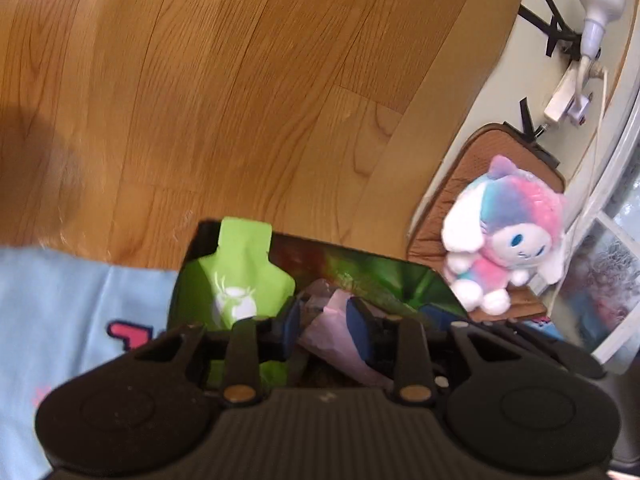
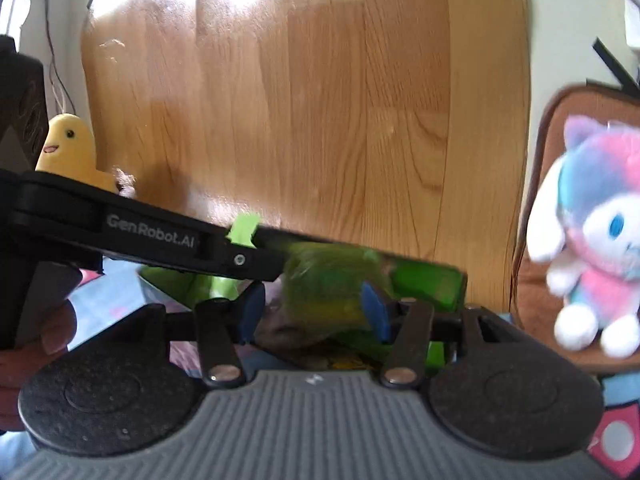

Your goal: Organize snacks

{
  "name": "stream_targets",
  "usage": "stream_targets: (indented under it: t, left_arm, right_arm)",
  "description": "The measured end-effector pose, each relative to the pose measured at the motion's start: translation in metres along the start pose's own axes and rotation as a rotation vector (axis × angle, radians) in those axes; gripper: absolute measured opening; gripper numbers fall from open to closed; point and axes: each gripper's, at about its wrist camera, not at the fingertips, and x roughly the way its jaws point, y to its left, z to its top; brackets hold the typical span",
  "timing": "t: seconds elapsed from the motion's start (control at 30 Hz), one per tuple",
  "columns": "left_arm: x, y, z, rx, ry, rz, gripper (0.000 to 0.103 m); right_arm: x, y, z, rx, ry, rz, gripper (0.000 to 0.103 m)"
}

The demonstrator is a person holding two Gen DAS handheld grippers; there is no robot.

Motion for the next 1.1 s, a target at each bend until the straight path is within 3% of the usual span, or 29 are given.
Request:
stream_targets:
  t: [0.07,0.13,0.33,0.67,0.93,1.1]
  left_arm:
    - [-0.008,-0.005,-0.003,0.021,-0.016,0.005,0.04]
    - [-0.018,-0.01,-0.006,0.032,-0.041,0.021,0.043]
    - [-0.059,-0.012,-0.026,-0.019,-0.07,0.007,0.046]
    - [-0.102,-0.044,-0.093,0.063,-0.003,0.214,0.052]
    - [-0.126,-0.064,-0.137,0.127,0.027,0.284,0.053]
    - [-0.144,-0.071,-0.151,0.144,0.002,0.317,0.058]
  right_arm:
    - [-0.014,-0.004,-0.006,0.03,-0.036,0.008,0.058]
    - [-0.029,-0.008,-0.009,0.063,-0.066,0.013,0.058]
    - [-0.083,-0.014,-0.03,0.177,-0.104,0.052,0.058]
    - [-0.128,0.008,-0.066,0.325,-0.042,0.079,0.058]
    - [-0.156,0.029,-0.079,0.348,-0.03,0.073,0.059]
    - [-0.175,0.039,-0.084,0.362,-0.04,0.053,0.059]
